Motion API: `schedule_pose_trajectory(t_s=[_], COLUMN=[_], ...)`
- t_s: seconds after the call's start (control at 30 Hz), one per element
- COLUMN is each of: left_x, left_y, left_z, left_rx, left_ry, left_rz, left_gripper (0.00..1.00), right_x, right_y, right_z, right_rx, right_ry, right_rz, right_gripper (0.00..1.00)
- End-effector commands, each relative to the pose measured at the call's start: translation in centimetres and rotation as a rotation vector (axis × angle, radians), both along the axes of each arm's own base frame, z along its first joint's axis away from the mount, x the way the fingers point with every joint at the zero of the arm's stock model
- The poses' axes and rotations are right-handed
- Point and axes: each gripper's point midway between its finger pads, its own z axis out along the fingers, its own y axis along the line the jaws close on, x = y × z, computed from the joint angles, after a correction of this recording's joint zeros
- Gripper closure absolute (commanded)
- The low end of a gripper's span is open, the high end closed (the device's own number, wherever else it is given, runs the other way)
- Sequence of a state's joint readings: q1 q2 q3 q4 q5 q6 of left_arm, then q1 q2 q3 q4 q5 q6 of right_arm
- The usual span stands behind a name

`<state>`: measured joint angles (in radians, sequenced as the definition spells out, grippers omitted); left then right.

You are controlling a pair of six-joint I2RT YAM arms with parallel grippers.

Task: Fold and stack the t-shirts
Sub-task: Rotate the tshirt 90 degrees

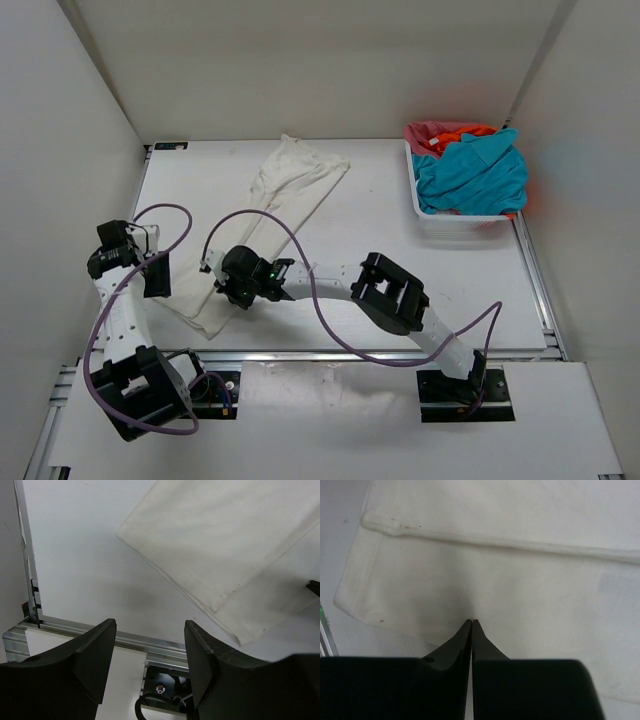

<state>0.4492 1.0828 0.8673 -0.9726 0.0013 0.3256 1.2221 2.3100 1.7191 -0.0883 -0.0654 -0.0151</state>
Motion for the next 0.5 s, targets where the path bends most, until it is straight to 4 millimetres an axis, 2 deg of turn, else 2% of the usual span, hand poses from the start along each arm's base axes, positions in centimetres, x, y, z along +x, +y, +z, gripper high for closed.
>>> schedule_pose_trajectory(t_s=[0.0,0.13,0.2,0.27,0.37,0.4,0.47], left_x=[0.8,0.5,0.6,0.3,0.5,0.4,0.7], left_y=[0.4,0.0,-0.2,-0.4,-0.4,-0.6,-0.9], left_z=[1.6,1.2,0.9,0.6,1.1,1.0,1.5], left_rx=[0.028,0.030,0.025,0.021,0.051,0.047,0.069], left_ry=[-0.052,-0.049,-0.042,-0.030,-0.030,-0.022,-0.029], left_rz=[-0.017,-0.027,-0.034,-0.039,-0.066,-0.067,-0.102], left_gripper=[0.32,0.33,0.32,0.32,0.32,0.31,0.32], right_x=[-2.9,-4.6,-4.4,-4.2,-3.2,-3.3,-1.2], right_y=[-3.5,-6.3,-7.9,-9.3,-12.4,-14.0,-16.2], right_z=[-3.8,-4.4,-4.4,-4.5,-4.5,-4.9,-4.6], right_rx=[-0.162,-0.213,-0.232,-0.249,-0.278,-0.302,-0.304], right_ry=[0.149,0.180,0.164,0.174,0.216,0.233,0.231], right_rz=[-0.016,-0.031,-0.040,-0.052,-0.092,-0.095,-0.145], right_gripper=[1.00,1.00,1.00,1.00,1.00,1.00,1.00])
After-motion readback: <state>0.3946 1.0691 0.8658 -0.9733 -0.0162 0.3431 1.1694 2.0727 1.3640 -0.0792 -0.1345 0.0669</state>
